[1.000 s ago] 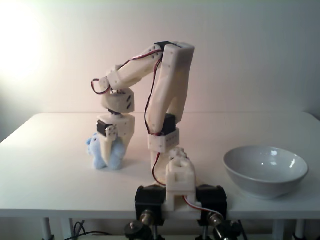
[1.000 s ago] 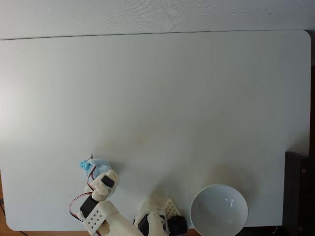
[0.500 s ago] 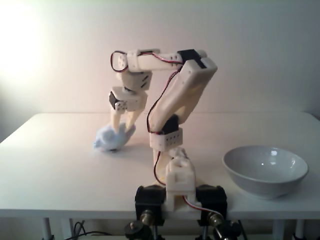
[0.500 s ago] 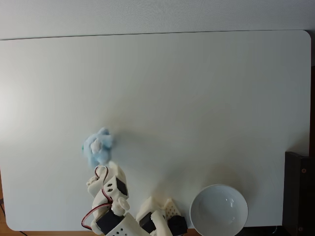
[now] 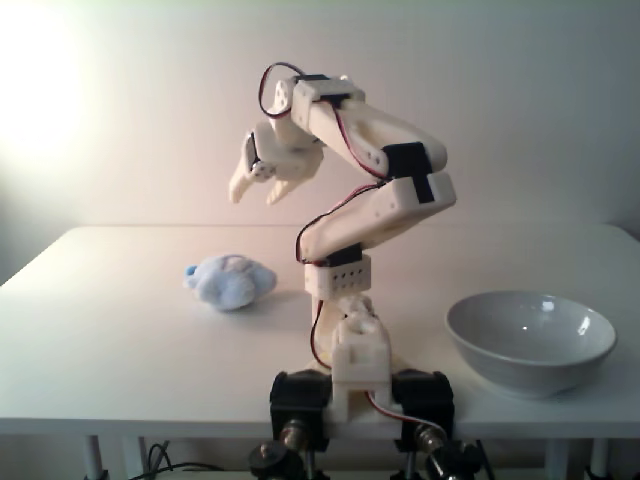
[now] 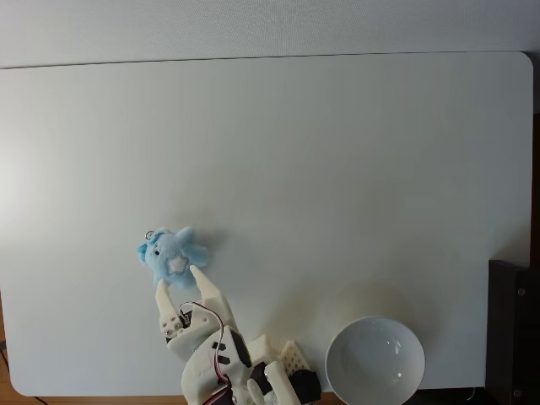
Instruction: Grasp a skyblue doll and put it into the bowl.
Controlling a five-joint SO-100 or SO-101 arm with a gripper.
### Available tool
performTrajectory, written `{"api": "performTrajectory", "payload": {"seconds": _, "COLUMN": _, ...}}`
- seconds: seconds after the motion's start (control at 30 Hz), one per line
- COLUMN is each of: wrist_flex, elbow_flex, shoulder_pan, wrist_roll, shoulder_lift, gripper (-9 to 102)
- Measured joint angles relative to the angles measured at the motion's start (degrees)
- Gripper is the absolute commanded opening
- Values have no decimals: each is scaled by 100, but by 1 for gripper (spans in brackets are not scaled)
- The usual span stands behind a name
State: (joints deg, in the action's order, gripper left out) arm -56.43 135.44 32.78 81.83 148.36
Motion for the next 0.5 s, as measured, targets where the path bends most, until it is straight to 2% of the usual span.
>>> {"api": "performTrajectory", "payload": {"seconds": 0.1, "wrist_flex": 9, "elbow_flex": 0, "shoulder_pan": -97, "wrist_roll": -26, "shoulder_lift": -35, "gripper": 59}}
{"api": "performTrajectory", "payload": {"seconds": 0.23, "wrist_flex": 9, "elbow_flex": -255, "shoulder_pan": -404, "wrist_roll": -26, "shoulder_lift": -580, "gripper": 58}}
{"api": "performTrajectory", "payload": {"seconds": 0.5, "wrist_flex": -281, "elbow_flex": -2329, "shoulder_pan": -536, "wrist_roll": -44, "shoulder_lift": -2988, "gripper": 59}}
